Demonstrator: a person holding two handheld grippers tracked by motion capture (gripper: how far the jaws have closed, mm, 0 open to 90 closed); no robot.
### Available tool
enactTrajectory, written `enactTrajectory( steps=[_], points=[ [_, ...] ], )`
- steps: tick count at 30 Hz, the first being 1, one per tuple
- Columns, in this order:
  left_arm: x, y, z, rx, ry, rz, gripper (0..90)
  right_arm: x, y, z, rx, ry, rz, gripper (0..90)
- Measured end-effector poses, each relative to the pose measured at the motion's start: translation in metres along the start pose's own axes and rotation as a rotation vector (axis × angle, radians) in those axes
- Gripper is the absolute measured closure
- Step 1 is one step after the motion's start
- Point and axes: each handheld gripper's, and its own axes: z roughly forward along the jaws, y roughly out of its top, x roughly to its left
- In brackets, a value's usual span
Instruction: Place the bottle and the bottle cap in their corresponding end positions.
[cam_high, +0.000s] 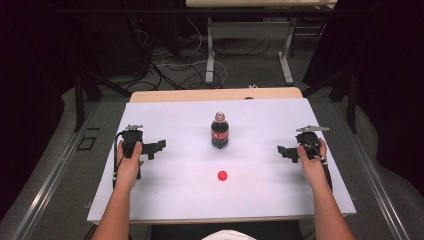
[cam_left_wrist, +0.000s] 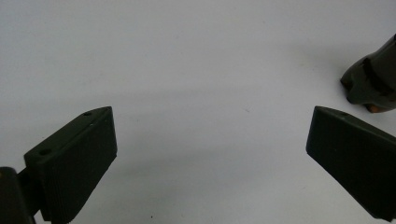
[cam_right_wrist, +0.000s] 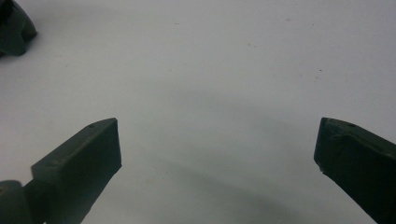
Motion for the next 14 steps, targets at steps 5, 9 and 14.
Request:
enactTrajectory(
  steps=[5, 9, 14],
  points=[
    [0.0005, 0.0002, -0.0005, 0.002, 0.002, 0.000, 2.0, 0.0020, 0.0000, 0.0010, 0.004, 0.004, -0.005, 0.4],
    [0.0005, 0.0002, -0.0006, 0.005, 0.001, 0.004, 2.0, 0.0021, 0.0000, 0.0011, 0.003, 0.009, -0.008, 0.4],
    [0.0002, -0.0003, 0.0003, -0.006, 0.002, 0.001, 2.0, 0.0023, 0.0002, 0.0003, 0.000, 0.004, -0.008, 0.4]
  ],
)
